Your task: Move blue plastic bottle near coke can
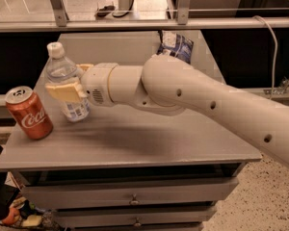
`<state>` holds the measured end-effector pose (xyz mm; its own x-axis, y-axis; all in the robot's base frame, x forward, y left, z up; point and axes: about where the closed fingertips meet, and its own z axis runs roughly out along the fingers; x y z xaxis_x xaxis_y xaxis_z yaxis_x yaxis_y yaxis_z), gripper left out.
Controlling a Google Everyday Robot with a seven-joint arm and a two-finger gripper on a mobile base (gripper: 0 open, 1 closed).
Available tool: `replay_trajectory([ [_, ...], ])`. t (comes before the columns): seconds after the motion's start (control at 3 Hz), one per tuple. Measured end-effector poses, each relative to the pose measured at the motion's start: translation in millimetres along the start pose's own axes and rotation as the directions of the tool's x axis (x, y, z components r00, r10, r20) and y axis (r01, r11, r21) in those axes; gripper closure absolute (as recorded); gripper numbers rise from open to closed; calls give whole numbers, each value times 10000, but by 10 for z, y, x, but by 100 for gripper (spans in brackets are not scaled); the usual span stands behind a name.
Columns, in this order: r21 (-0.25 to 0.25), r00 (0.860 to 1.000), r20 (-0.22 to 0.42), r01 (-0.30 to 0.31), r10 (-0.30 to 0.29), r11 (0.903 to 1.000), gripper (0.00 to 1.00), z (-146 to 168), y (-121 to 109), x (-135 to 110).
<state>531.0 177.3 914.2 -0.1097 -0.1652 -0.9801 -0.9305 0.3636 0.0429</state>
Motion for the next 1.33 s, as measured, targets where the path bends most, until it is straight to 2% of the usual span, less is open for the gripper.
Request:
replay_trajectory([
  [0.33,-28,10000,-3,23,-23,10000,51,11,18,-8],
  [0.67,-67,10000,-6,54,-55,10000,21,25,43,-20],
  [1.0,-97,10000,-9,79,-79,9999,0,36,63,-29],
  [1.33,-98,10000,-9,80,-80,9999,0,36,64,-29],
])
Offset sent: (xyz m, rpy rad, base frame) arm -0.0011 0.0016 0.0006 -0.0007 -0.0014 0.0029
